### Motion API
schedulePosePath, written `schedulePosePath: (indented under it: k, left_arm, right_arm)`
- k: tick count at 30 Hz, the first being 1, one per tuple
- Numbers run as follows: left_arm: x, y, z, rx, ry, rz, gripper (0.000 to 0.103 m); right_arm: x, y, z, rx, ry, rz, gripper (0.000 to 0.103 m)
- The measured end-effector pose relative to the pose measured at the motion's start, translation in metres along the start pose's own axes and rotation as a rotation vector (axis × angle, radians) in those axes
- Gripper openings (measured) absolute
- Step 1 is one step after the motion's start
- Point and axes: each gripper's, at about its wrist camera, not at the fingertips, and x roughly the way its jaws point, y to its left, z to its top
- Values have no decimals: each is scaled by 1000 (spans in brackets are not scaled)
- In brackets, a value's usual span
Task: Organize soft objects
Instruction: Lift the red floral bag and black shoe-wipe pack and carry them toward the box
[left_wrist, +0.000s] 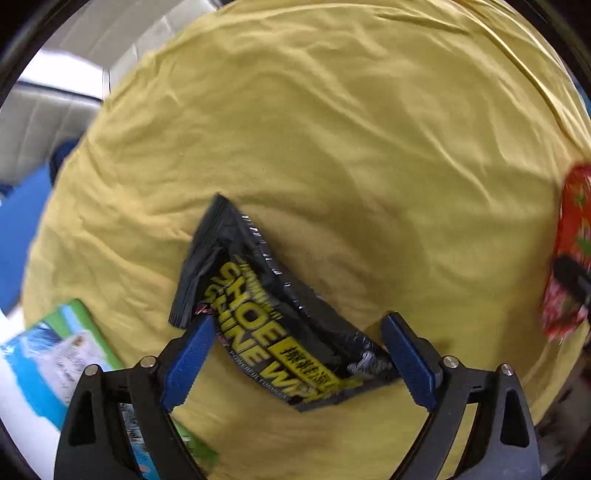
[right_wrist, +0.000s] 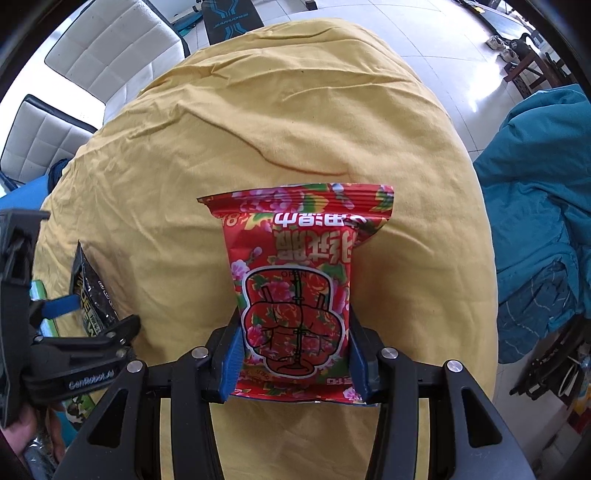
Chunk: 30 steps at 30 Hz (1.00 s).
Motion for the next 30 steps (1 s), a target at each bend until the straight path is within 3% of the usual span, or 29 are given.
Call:
schedulePosePath:
  k: [2, 5, 10, 12, 14, 16, 18, 23, 27, 30]
  left_arm:
    - [-11, 8, -7, -58, -30, -39, 93]
    - [-17, 33, -22, -219, -44, -171, 93]
    - [26, 76, -32, -462, 49, -324, 93]
    - [30, 88, -33, -525, 17, -343, 92]
    - [25, 86, -29, -474, -27, -310, 66]
    - [13, 70, -24, -388, -58, -259, 58]
    - [7, 57, -35, -292, -87, -202, 56]
    - [12, 30, -96, -203, -114, -139, 56]
    - [31, 13, -133, -187, -79, -132, 58]
    - [35, 18, -139, -234, -116, -141, 58]
  right_arm:
    - [0, 0, -2, -7, 1, 2, 50]
    - [2, -2, -4, -12, 11, 14, 50]
    - [6, -1, -3, -20, 21, 4, 50]
    - [7, 4, -5, -38, 33, 10, 50]
    - [10, 8, -12, -56, 65, 45, 49]
    - [12, 12, -18, -93, 82, 44, 49]
    - [15, 17, -31, -131, 102, 46, 49]
    - [23, 28, -63, -207, 154, 79, 49]
    - [25, 32, -79, -221, 148, 47, 53]
    - [27, 33, -85, -202, 119, 16, 54]
